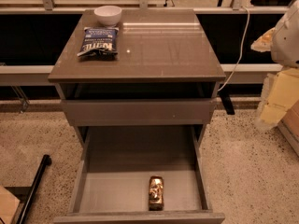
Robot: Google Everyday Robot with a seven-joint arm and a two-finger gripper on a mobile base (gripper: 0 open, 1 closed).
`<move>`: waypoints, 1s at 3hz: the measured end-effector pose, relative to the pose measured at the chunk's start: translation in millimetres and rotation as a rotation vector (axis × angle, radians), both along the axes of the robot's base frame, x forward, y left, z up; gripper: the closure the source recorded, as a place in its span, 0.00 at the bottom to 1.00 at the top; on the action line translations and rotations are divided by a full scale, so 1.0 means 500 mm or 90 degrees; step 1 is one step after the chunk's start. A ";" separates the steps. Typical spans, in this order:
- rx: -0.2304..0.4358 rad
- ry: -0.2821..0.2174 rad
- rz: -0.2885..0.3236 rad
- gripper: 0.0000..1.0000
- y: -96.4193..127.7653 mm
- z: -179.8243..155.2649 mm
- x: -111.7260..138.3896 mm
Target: Pick orange can from middle drawer and place on counter
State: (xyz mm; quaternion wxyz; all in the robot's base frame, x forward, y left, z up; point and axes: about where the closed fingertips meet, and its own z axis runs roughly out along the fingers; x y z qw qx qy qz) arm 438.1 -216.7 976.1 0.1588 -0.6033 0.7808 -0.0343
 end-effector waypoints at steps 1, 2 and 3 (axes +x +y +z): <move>0.000 0.000 0.000 0.00 0.000 0.000 0.000; 0.010 0.001 -0.032 0.00 -0.003 -0.017 0.011; 0.019 0.017 -0.126 0.00 -0.029 -0.063 0.032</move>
Offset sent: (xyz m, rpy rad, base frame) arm 0.0126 -0.0034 -0.0248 0.0371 0.0249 -0.1162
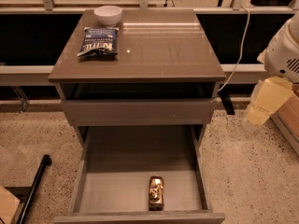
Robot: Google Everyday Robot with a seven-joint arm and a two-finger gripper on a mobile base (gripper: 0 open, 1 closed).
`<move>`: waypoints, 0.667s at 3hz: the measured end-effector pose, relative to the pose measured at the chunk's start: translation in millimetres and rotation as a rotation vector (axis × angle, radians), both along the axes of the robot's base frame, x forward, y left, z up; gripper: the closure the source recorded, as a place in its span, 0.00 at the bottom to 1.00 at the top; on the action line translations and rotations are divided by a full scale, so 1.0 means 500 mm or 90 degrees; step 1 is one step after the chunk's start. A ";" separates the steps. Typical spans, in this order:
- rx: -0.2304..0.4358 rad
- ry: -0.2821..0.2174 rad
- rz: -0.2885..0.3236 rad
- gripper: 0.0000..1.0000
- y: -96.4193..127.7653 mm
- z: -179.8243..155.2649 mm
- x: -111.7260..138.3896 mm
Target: Pick orange can from middle drawer and place on counter
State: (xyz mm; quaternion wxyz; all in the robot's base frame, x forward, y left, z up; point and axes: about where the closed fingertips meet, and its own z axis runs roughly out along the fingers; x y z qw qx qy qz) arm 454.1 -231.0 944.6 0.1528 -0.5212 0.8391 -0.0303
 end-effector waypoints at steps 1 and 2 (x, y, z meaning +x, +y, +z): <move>-0.012 0.036 -0.111 0.00 -0.031 -0.073 0.025; -0.030 0.081 -0.221 0.00 -0.059 -0.159 0.047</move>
Offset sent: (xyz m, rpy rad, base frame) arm 0.0331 -0.0447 -0.1277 -0.0653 0.2176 -0.6102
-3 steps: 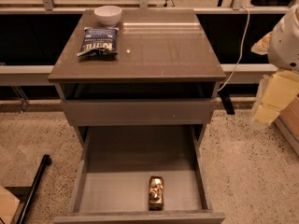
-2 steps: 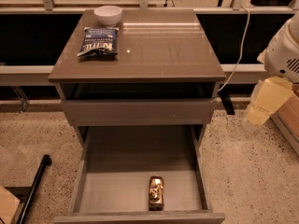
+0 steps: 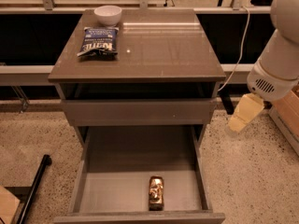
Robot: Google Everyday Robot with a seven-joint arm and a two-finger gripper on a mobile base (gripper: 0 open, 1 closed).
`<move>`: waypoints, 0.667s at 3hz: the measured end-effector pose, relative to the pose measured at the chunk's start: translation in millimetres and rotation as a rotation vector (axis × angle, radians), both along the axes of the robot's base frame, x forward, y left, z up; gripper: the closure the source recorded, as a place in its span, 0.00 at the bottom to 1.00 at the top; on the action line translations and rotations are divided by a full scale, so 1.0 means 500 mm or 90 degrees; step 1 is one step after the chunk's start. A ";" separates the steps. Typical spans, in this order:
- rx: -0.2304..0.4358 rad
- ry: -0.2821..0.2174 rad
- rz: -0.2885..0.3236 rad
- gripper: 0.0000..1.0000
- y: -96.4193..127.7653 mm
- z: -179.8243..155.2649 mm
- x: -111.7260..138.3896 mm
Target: Pick orange can from middle drawer and place on counter
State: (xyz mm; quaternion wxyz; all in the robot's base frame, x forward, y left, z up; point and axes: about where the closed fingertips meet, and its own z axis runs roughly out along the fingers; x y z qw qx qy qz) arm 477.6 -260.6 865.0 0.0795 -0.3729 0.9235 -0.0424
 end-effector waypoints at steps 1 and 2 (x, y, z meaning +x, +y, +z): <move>0.003 0.041 -0.085 0.00 -0.009 -0.080 0.019; 0.008 0.045 -0.095 0.00 -0.010 -0.084 0.019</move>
Offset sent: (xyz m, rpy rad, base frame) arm 0.0084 -0.0042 -0.0346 0.0014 0.0565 -0.1050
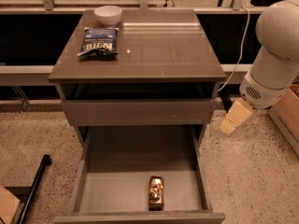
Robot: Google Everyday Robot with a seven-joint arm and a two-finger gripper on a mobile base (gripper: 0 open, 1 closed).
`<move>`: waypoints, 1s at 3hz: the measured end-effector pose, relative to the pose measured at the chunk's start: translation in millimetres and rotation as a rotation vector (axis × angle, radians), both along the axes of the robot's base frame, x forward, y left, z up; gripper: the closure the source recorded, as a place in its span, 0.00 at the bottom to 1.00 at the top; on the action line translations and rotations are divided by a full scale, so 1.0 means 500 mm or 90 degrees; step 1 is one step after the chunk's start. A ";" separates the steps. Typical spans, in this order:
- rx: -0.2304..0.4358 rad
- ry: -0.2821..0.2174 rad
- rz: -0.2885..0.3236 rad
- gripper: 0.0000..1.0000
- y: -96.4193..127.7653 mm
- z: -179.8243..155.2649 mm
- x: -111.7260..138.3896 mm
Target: Pick orange can from middle drawer and place on counter
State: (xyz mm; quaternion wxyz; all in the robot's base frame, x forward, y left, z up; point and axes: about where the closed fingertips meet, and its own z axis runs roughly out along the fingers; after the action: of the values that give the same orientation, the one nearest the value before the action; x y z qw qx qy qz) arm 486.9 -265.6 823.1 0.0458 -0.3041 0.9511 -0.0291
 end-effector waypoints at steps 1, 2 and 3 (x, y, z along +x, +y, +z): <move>0.036 0.026 -0.065 0.00 -0.004 -0.026 -0.001; 0.082 0.046 -0.123 0.00 0.038 -0.077 0.014; 0.120 0.066 -0.167 0.00 0.084 -0.129 0.033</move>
Offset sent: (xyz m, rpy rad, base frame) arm 0.0201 0.0457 -0.0692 0.2213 0.1065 -0.3282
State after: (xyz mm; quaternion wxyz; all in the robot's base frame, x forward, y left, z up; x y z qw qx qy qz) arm 503.4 -223.4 758.6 0.0207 -0.1725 0.9823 0.0701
